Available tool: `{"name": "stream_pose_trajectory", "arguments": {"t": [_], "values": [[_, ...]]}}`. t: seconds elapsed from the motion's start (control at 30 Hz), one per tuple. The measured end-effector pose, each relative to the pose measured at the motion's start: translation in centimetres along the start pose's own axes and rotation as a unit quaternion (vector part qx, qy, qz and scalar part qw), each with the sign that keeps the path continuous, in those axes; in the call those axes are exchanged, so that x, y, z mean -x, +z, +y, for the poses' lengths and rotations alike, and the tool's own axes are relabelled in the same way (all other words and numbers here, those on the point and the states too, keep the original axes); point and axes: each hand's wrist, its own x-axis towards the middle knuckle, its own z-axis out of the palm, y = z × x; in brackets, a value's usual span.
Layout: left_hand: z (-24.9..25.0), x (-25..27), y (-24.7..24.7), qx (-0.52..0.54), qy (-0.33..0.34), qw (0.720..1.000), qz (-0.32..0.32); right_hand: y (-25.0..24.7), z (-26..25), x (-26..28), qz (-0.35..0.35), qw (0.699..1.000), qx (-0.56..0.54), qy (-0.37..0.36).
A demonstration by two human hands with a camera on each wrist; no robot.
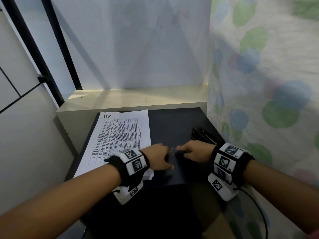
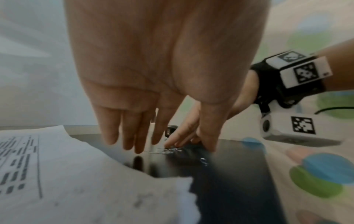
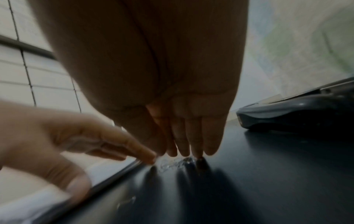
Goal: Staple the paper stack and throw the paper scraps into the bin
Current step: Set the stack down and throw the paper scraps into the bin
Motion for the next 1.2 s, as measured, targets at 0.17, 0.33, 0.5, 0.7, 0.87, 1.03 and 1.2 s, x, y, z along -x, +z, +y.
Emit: {"name": "stream_pose_trajectory", "arguments": {"t": [0.17,0.33,0.5,0.7,0.87,1.03,1.2], "values": [[0.7,-0.4,0.9,0.0,-0.057,0.998,0.014,-0.3,1.1,0.9,0.084,0.995,-0.04,0.041],[1.6,-2.8,0.1,0.045,-0.078,0.996,-0.019,-0.1,0.8,-0.6,0.01,0.993,-0.074,0.092],[0.9,-5.0,-1.2,0.106,-0.113,0.988,-0.018,-1.2,0.7,-2.7,0.001,0.989,-0.104,0.104],[-0.9,-6.4,-1.6,0.144,-0.125,0.978,0.086,-1.8,1.6,-3.8,0.103,0.98,-0.141,0.092],[-2.1,-5.9,-1.9,0.092,-0.133,0.986,0.036,-1.6,2.1,-3.3,0.092,0.987,-0.097,0.088],[-1.3,-6.2,-0.7,0.098,-0.129,0.985,0.057,-0.6,0.2,-3.4,0.101,0.991,-0.058,0.064],[-0.5,-6.2,-0.7,0.133,-0.136,0.978,0.085,-0.3,-0.5,-3.7,0.148,0.982,-0.101,0.062]]}}
